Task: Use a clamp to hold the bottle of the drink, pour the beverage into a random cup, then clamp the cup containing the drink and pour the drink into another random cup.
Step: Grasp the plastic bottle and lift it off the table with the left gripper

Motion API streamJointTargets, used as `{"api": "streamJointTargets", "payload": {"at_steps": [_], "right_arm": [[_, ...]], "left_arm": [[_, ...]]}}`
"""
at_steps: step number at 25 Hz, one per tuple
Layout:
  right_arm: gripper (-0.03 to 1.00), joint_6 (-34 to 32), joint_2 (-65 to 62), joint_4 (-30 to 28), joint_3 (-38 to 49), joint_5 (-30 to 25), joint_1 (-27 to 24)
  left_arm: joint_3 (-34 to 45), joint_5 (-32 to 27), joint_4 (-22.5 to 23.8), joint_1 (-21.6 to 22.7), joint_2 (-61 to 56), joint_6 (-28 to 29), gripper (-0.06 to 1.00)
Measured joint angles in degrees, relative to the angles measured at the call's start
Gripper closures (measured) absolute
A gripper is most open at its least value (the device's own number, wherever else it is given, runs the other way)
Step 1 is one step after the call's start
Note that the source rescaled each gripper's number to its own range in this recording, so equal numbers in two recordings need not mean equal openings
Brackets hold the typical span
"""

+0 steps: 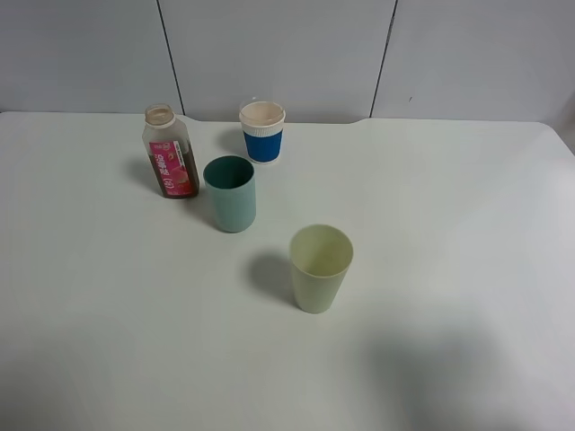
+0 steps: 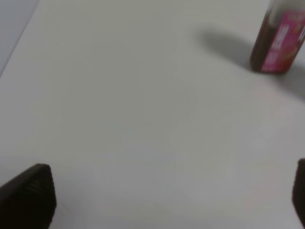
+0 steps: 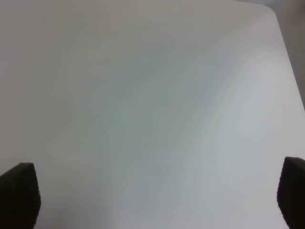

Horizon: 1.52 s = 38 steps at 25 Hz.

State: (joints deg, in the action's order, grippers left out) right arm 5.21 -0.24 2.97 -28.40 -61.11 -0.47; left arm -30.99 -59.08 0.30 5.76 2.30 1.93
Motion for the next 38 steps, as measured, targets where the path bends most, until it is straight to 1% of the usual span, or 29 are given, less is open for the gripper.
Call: {"api": "streamJointTargets", "payload": {"at_steps": [4,8,12,21,23,25,28,30,34,36,38], "right_arm": [[-0.03,0.0,0.0,0.0,0.0,0.0,0.0],[-0.03,0.0,0.0,0.0,0.0,0.0,0.0],[-0.03,0.0,0.0,0.0,0.0,0.0,0.0],[-0.03,0.0,0.0,0.0,0.0,0.0,0.0],[-0.03,0.0,0.0,0.0,0.0,0.0,0.0],[-0.03,0.0,0.0,0.0,0.0,0.0,0.0],[-0.03,0.0,0.0,0.0,0.0,0.0,0.0],[-0.03,0.0,0.0,0.0,0.0,0.0,0.0],[-0.03,0.0,0.0,0.0,0.0,0.0,0.0],[-0.03,0.0,0.0,0.0,0.0,0.0,0.0],[-0.03,0.0,0.0,0.0,0.0,0.0,0.0]], "left_arm": [[-3.6,2.4,0.3,-0.1,5.6,-0.5,-0.06],[-5.7,5.8,0.5,-1.4,11.5,-0.9,-0.06],[-6.5,9.5,0.5,-1.8,18.5,-1.1,-0.06],[-6.9,18.2,0.1,-1.8,34.6,-3.6,-0.06],[-6.9,20.2,-0.9,-1.8,38.0,-4.9,-0.06],[-6.9,21.9,-3.2,-1.8,41.7,-7.6,-0.06],[-6.9,24.1,-8.9,-1.8,46.9,-13.9,-0.06],[-6.9,25.6,-14.5,-1.8,50.2,-19.3,-0.06],[-6.9,28.6,-25.6,-1.2,56.6,-32.4,-0.06],[-6.9,29.6,-29.8,0.2,59.8,-39.3,-0.06],[-6.9,30.3,-34.0,1.6,62.7,-45.0,-0.06]]}}
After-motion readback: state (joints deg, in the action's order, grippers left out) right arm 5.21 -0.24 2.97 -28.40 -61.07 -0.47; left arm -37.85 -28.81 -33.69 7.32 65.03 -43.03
